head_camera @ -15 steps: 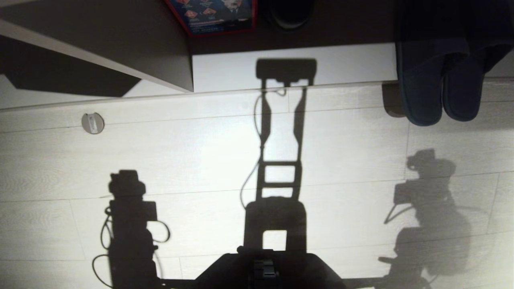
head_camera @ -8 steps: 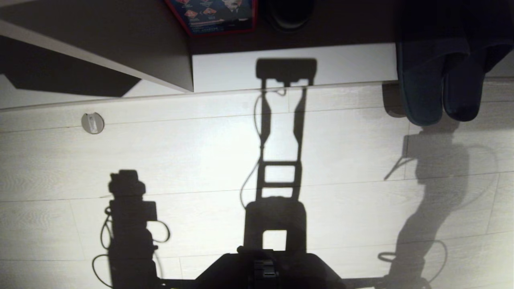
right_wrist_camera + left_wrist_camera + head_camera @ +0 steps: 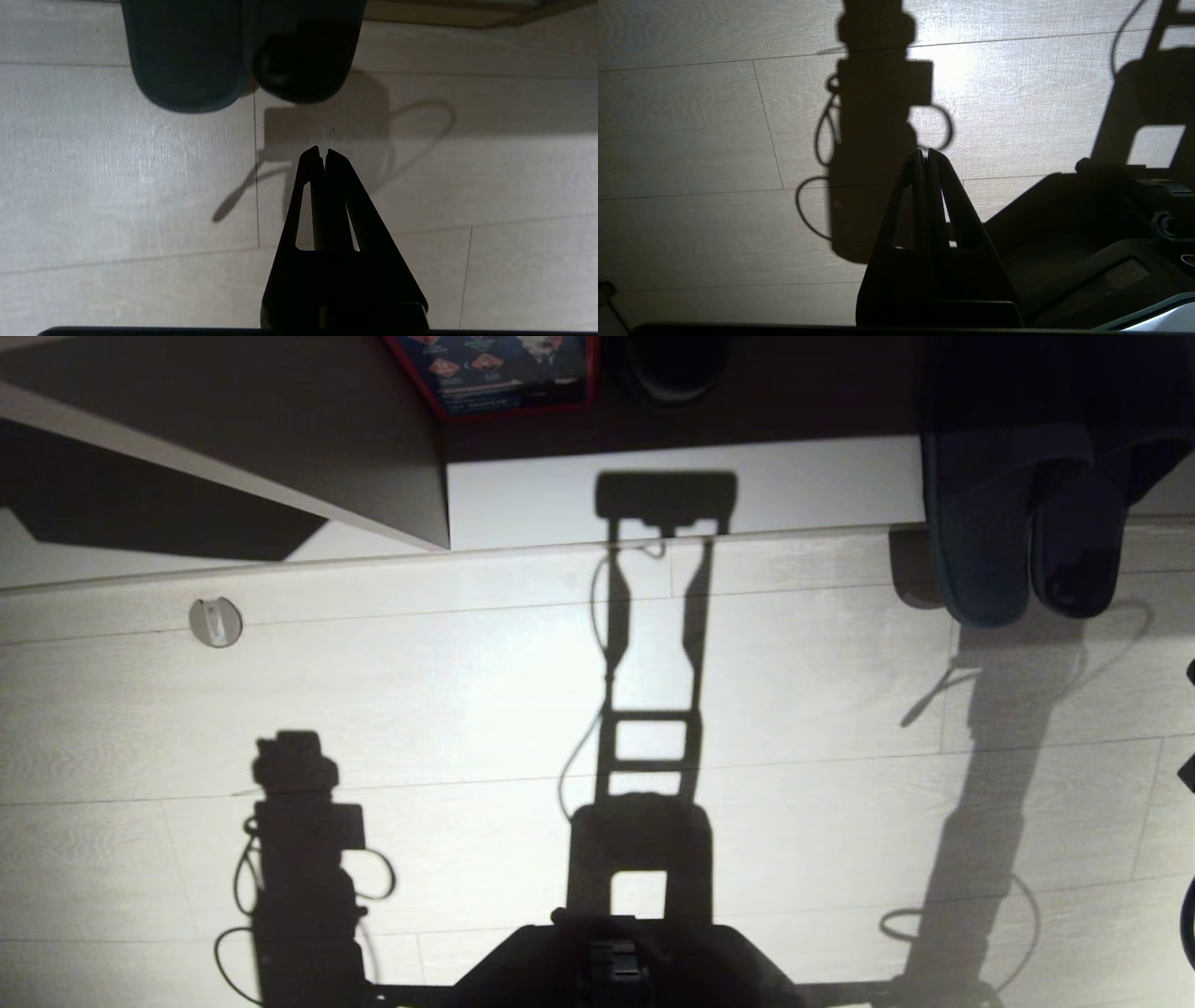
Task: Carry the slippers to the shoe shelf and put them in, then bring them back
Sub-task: Pick up the slippers in the shoe cabinet
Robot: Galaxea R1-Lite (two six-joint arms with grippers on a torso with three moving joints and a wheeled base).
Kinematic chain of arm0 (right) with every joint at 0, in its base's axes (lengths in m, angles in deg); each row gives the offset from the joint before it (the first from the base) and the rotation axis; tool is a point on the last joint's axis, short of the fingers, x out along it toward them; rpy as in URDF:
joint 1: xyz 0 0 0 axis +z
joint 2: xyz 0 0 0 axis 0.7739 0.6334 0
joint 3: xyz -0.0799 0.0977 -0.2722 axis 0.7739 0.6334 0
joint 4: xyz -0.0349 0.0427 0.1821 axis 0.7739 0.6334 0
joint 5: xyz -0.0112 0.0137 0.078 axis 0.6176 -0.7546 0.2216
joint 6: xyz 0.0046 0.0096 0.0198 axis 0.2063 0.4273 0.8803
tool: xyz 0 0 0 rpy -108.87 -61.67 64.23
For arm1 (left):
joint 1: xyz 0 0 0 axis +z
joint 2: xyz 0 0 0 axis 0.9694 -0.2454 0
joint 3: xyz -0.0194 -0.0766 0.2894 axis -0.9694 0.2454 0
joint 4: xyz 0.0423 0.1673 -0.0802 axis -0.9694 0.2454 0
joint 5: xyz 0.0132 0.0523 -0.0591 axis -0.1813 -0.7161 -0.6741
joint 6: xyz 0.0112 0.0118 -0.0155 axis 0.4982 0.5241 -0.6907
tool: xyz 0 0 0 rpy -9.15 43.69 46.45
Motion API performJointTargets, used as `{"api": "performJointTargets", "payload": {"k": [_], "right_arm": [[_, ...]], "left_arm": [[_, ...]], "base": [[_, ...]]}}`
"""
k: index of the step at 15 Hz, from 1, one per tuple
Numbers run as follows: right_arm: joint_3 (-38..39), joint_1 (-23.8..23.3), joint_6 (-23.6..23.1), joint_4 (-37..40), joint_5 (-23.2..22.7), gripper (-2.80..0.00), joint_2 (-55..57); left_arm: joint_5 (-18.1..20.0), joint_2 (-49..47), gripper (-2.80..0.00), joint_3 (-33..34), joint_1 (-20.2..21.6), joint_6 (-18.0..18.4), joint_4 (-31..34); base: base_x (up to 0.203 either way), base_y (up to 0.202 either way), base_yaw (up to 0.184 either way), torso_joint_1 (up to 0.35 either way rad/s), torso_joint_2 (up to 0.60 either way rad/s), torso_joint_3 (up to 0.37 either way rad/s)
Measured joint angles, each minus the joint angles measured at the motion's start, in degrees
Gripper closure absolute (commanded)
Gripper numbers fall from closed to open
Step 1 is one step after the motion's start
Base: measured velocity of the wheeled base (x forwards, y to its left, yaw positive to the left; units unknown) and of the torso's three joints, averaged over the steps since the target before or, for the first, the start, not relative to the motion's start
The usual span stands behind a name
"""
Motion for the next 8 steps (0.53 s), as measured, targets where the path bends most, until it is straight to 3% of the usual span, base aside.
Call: {"api": "performJointTargets", "payload": {"k": [2,8], "right_arm": [[-1.02,-0.20,-0.25,-5.10,0.02,0.00,3.86],[-4.92,-0.27,0.39,-8.08,0.05,0.00,9.43]], "left_arm": [[0.00,0.00,0.00,0.00,0.00,0.00,-0.02],[0.02,0.00,0.00,0.00,0.00,-0.02,-0.02]], "base": [[0.000,0.000,0.000,0.000,0.00,0.000],[0.000,0.000,0.000,0.000,0.00,0.000]]}}
